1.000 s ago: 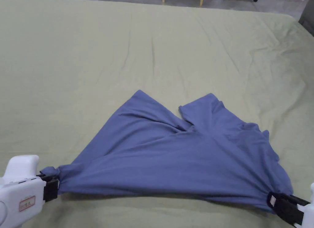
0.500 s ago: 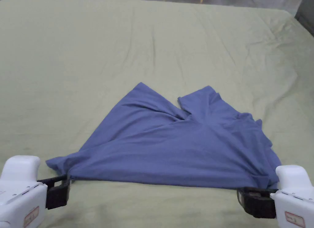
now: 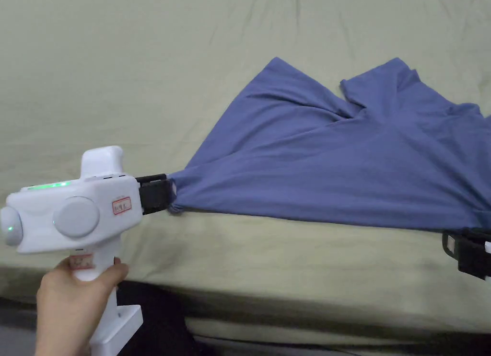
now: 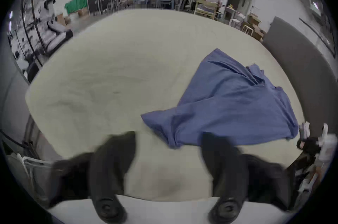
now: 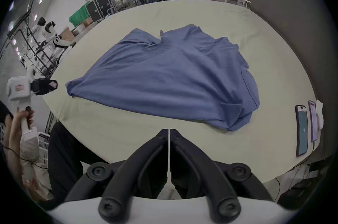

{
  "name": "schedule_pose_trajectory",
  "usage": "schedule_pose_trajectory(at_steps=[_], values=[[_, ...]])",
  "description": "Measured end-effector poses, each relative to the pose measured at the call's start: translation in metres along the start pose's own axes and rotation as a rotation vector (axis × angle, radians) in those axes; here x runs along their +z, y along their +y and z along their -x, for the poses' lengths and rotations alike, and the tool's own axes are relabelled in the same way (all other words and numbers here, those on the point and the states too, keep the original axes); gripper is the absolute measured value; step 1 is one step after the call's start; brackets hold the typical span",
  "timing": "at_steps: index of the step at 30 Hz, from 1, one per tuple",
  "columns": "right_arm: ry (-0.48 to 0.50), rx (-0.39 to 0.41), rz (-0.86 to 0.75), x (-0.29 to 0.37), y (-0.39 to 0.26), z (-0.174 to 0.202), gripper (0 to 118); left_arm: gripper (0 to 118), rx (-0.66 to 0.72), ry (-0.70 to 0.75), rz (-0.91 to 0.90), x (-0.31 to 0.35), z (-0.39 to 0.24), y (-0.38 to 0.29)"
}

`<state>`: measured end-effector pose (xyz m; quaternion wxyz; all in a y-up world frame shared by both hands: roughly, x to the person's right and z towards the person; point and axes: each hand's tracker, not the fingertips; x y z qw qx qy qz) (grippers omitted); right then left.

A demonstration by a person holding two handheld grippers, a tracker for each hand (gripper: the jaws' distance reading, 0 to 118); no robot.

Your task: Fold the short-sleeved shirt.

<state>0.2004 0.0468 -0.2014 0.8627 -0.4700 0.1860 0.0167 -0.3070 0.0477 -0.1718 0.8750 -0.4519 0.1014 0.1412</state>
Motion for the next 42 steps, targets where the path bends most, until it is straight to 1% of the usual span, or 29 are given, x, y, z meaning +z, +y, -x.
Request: schedule_pose_trajectory(at_steps=[3,5,6,8,9,10,14,17,18,19,20,21,22,23,26,27,28,29,30,31,32,33,34,35,37,38,39,40,42], values=[[-0.021,-0.004,0.019,-0.007,0.006,-0.002,4,86,0.047,-0.086,0.050,-0.041,0.005,0.012],[-0.033,-0.003,0.033,-0.012,0.010,-0.009,4,86,-0.017,-0.015,0.073,-0.067,0.006,0.012],[-0.035,-0.004,0.038,-0.013,0.012,-0.010,4,77,-0.066,0.016,0.058,-0.074,0.008,0.014],[-0.041,-0.004,0.051,-0.015,0.017,-0.012,4,19,-0.047,-0.035,0.076,-0.080,0.012,0.009],[-0.047,-0.004,0.050,-0.016,0.019,-0.013,4,9,-0.037,-0.027,0.059,-0.079,0.010,0.004],[-0.052,-0.001,0.052,-0.018,0.021,-0.013,4,7,-0.003,-0.076,0.033,-0.074,0.010,0.003],[-0.055,0.005,0.058,-0.029,0.040,-0.017,4,7,-0.051,-0.059,0.013,-0.053,-0.006,0.002],[-0.007,-0.022,0.022,-0.039,0.074,-0.027,4,7,-0.033,-0.060,-0.025,-0.042,-0.009,0.003],[-0.017,-0.048,0.012,-0.043,0.092,-0.030,10,7,-0.029,-0.065,-0.024,-0.039,-0.009,0.006],[-0.034,-0.059,0.010,-0.050,0.112,-0.033,46,7,-0.020,-0.069,-0.026,-0.037,-0.010,0.008],[-0.023,-0.049,0.041,-0.059,0.135,-0.034,104,7,-0.017,-0.070,-0.032,-0.034,-0.011,0.010],[0.024,-0.048,-0.103,-0.051,0.155,-0.039,118,7,-0.015,-0.071,-0.042,-0.032,-0.010,0.010],[0.029,-0.046,-0.083,-0.057,0.174,-0.049,116,7,-0.014,-0.066,-0.052,-0.029,-0.011,0.012],[0.020,-0.054,-0.040,-0.082,0.194,-0.057,118,7,-0.014,-0.065,-0.057,-0.028,-0.012,0.013],[-0.025,-0.036,0.026,-0.140,0.244,-0.083,118,7,-0.022,-0.056,-0.040,-0.027,-0.025,0.017],[-0.085,-0.031,0.076,-0.161,0.257,-0.093,118,7,-0.029,-0.053,-0.037,-0.028,-0.027,0.017],[-0.172,-0.069,0.155,-0.193,0.273,-0.094,118,7,-0.034,-0.046,-0.030,-0.030,-0.030,0.017],[-0.242,-0.066,0.214,-0.214,0.277,-0.102,118,7,-0.039,-0.047,-0.024,-0.037,-0.021,0.020],[-0.278,-0.060,0.262,-0.230,0.279,-0.109,116,7,-0.042,-0.048,-0.021,-0.039,-0.022,0.020],[-0.314,-0.063,0.324,-0.244,0.279,-0.115,107,7,-0.040,-0.050,-0.015,-0.040,-0.023,0.020],[-0.326,-0.047,0.382,-0.260,0.276,-0.124,93,7,-0.038,-0.056,-0.007,-0.041,-0.024,0.020],[-0.318,-0.051,0.420,-0.266,0.273,-0.128,85,7,-0.038,-0.060,-0.004,-0.044,-0.024,0.022],[-0.197,-0.126,0.348,-0.261,0.272,-0.130,82,7,-0.039,-0.068,-0.001,-0.045,-0.025,0.021],[-0.226,-0.145,0.330,-0.252,0.273,-0.131,71,7,-0.044,-0.069,0.004,-0.047,-0.027,0.022],[-0.228,-0.085,0.259,-0.218,0.256,-0.109,24,7,-0.054,-0.070,0.008,-0.050,-0.029,0.023],[-0.238,-0.040,0.236,-0.212,0.249,-0.102,5,7,-0.056,-0.076,0.006,-0.051,-0.029,0.024],[-0.221,-0.053,0.212,-0.207,0.242,-0.097,5,7,-0.053,-0.080,0.006,-0.052,-0.030,0.026],[-0.184,-0.098,0.222,-0.210,0.251,-0.112,5,7,-0.046,-0.091,0.004,-0.051,-0.031,0.027],[-0.127,-0.121,0.175,-0.199,0.243,-0.109,5,7,-0.041,-0.118,-0.006,-0.047,-0.034,0.032]])
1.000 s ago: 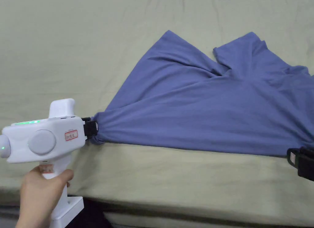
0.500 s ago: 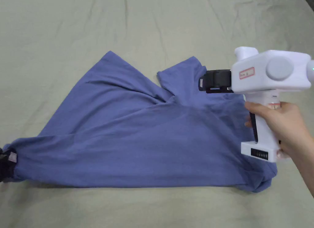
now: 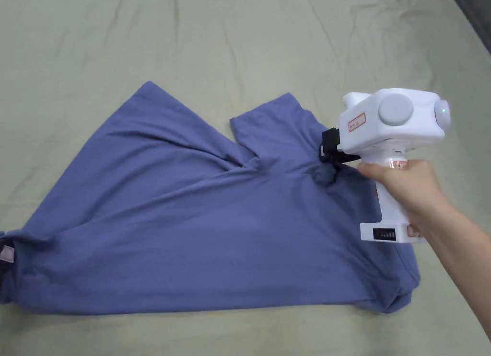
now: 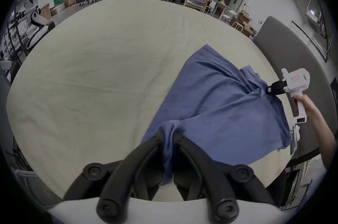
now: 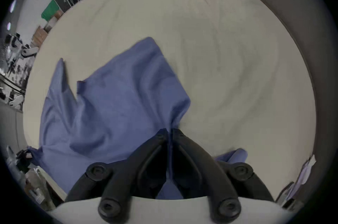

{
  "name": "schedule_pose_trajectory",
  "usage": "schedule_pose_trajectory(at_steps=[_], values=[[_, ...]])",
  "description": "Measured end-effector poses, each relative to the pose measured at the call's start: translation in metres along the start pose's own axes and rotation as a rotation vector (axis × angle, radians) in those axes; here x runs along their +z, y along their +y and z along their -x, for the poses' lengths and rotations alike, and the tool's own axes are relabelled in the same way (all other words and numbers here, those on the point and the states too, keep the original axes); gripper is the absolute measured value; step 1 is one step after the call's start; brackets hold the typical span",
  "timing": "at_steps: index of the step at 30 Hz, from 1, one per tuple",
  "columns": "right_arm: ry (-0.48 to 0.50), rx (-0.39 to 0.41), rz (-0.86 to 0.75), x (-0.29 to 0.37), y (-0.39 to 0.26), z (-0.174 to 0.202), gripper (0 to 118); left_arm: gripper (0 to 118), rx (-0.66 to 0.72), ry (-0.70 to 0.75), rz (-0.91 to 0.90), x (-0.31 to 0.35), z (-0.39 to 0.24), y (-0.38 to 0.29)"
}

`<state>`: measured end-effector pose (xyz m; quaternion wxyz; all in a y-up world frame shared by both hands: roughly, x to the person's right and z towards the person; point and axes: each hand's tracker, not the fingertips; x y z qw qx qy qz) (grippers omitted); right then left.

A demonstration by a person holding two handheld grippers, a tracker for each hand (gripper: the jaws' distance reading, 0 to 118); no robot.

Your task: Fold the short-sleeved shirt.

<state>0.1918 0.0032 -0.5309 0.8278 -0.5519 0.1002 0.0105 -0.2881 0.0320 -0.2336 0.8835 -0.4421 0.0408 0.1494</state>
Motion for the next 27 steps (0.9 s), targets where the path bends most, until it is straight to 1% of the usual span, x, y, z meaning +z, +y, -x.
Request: schedule_pose_trajectory(at_steps=[1,3,6,7,9,10,11,13,14,17,18,20,22,24,25,27], values=[[-0.002,-0.005,-0.043,0.015,-0.005,0.004,5,7,0.004,-0.010,-0.011,0.003,-0.002,0.003],[0.035,-0.008,-0.148,0.045,-0.015,0.006,5,7,-0.004,-0.042,-0.028,0.010,-0.003,0.014],[0.120,-0.055,-0.335,0.114,-0.027,0.000,5,7,-0.019,-0.032,-0.136,0.036,-0.008,0.041],[0.118,-0.058,-0.407,0.142,-0.032,0.000,5,7,-0.028,-0.049,-0.176,0.048,-0.012,0.054],[0.084,-0.030,-0.546,0.197,-0.043,0.001,5,7,-0.045,-0.078,-0.246,0.073,-0.022,0.078],[0.036,-0.017,-0.633,0.230,-0.050,0.001,5,7,-0.061,-0.103,-0.306,0.091,-0.029,0.090],[0.017,-0.006,-0.711,0.263,-0.054,0.000,5,7,-0.078,-0.116,-0.366,0.111,-0.039,0.103],[0.034,0.000,-0.844,0.321,-0.061,-0.004,5,7,-0.129,-0.158,-0.473,0.149,-0.056,0.125],[0.040,-0.009,-0.891,0.347,-0.063,-0.008,5,7,-0.147,-0.189,-0.518,0.168,-0.063,0.134],[0.071,0.003,-1.052,0.427,-0.068,-0.012,5,7,-0.191,-0.257,-0.653,0.230,-0.089,0.162],[0.083,0.035,-1.096,0.452,-0.066,-0.004,5,7,-0.220,-0.252,-0.699,0.253,-0.099,0.172],[0.032,0.065,-1.169,0.493,-0.063,0.000,5,7,-0.300,-0.174,-0.773,0.300,-0.121,0.187],[0.003,0.093,-1.238,0.532,-0.063,0.009,5,7,-0.381,-0.076,-0.849,0.344,-0.142,0.198],[-0.026,0.118,-1.293,0.560,-0.059,0.015,5,7,-0.439,-0.020,-0.920,0.376,-0.155,0.209],[-0.029,0.115,-1.312,0.572,-0.057,0.017,5,7,-0.444,-0.020,-0.931,0.393,-0.159,0.213],[0.007,0.122,-1.316,0.590,-0.048,0.016,5,7,-0.448,-0.021,-0.937,0.417,-0.161,0.224]])
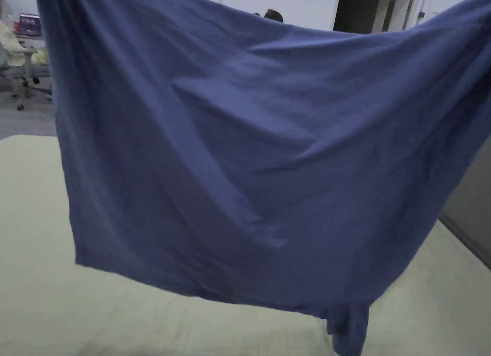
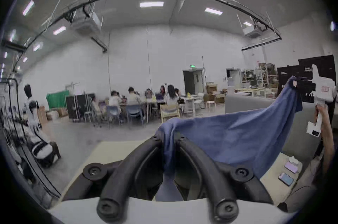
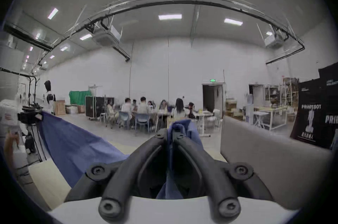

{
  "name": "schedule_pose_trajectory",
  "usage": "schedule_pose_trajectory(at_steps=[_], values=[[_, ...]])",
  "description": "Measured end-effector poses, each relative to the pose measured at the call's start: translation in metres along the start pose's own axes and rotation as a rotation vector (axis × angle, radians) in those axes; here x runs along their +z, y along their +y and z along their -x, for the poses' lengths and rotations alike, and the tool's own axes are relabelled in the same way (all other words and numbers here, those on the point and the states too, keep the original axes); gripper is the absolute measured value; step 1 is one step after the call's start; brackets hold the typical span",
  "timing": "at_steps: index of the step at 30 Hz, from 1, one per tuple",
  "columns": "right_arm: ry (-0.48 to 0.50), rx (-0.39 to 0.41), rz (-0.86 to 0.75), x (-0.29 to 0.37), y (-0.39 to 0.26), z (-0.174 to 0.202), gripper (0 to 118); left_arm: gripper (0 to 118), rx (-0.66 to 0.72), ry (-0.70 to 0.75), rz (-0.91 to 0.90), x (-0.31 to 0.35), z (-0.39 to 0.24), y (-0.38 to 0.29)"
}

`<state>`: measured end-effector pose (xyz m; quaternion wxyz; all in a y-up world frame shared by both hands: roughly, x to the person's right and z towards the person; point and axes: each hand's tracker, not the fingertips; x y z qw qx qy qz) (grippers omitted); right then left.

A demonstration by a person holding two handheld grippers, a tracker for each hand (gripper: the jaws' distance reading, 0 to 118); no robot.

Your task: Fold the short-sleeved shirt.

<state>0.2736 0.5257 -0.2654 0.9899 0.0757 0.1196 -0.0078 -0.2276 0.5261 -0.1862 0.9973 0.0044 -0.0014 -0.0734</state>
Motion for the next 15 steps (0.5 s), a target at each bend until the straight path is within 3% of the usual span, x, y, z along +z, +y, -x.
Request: schedule_pose_trajectory(at_steps=[7,9,12,15], values=[[-0.021,-0.017,-0.004,-0.049,0.035,-0.007,5,7,-0.074,0.142,0.060,-0.024,0.031,0.040],[-0.079,-0.017,0.026,-0.071,0.037,-0.006,5,7,-0.059,0.154,0.071,-0.042,0.045,0.038],[-0.057,-0.068,0.052,-0.110,0.040,-0.009,5,7,0.008,0.145,0.133,-0.074,0.068,0.033],[-0.071,-0.061,0.074,-0.143,0.040,0.003,5,7,0.046,0.154,0.177,-0.112,0.084,0.031]])
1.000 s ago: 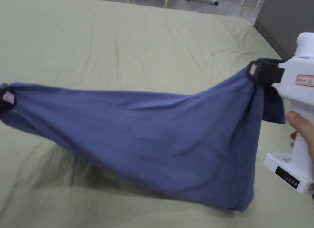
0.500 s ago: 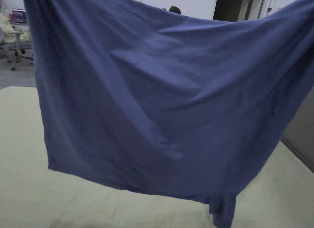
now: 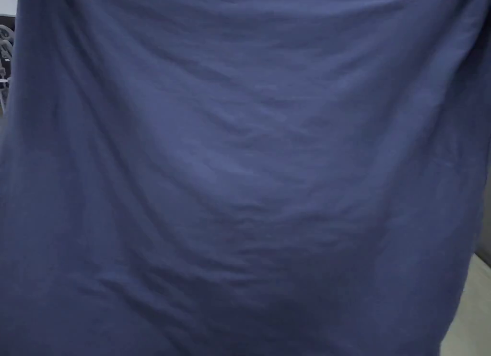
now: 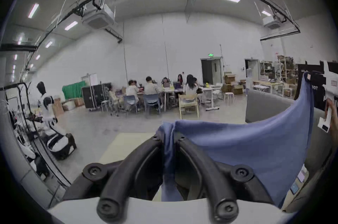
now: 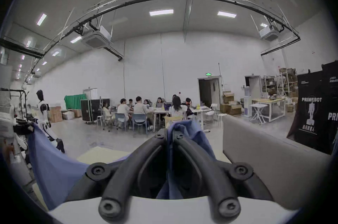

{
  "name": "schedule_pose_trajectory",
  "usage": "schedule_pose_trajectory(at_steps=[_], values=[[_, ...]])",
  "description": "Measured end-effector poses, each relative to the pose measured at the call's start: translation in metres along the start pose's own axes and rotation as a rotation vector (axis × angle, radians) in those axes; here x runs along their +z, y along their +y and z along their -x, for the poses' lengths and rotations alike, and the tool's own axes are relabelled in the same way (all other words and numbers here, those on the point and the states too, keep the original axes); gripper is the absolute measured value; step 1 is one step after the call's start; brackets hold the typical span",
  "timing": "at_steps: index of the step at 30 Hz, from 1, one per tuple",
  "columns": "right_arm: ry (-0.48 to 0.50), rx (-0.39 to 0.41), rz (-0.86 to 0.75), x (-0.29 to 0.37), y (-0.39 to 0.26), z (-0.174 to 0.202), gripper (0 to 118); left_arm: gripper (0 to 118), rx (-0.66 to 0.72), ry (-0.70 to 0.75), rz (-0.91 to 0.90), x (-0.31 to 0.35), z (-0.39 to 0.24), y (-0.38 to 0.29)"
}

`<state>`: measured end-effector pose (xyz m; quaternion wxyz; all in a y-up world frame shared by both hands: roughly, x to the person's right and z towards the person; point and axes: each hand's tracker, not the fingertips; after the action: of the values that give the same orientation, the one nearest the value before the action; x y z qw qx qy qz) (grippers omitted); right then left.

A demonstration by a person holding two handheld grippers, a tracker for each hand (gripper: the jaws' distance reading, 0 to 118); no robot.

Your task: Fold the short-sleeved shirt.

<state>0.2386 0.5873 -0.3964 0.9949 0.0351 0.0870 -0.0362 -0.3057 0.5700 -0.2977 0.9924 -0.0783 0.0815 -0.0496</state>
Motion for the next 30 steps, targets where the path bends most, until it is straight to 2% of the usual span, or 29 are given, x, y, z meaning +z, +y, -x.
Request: schedule_pose_trajectory(at_steps=[9,12,15,17,21,26,30], values=[[-0.074,0.110,-0.009,-0.124,0.023,0.041,5,7,-0.040,0.073,0.030,-0.125,0.000,0.031],[-0.087,0.217,-0.114,-0.154,0.021,0.051,5,7,-0.056,0.118,0.007,-0.164,0.000,0.031],[-0.101,0.279,-0.114,-0.182,0.001,0.058,5,7,-0.038,0.131,-0.031,-0.206,0.003,0.018],[-0.091,0.278,-0.073,-0.200,-0.025,0.057,5,7,-0.039,0.152,-0.026,-0.229,-0.001,-0.004],[-0.071,0.216,0.063,-0.241,-0.113,0.040,5,7,-0.004,0.124,0.045,-0.283,-0.013,-0.082],[-0.057,0.090,0.271,-0.272,-0.251,0.014,5,7,-0.015,0.120,0.310,-0.347,-0.035,-0.200],[-0.065,0.115,0.404,-0.275,-0.332,0.006,5,7,0.020,0.077,0.417,-0.365,-0.045,-0.267]])
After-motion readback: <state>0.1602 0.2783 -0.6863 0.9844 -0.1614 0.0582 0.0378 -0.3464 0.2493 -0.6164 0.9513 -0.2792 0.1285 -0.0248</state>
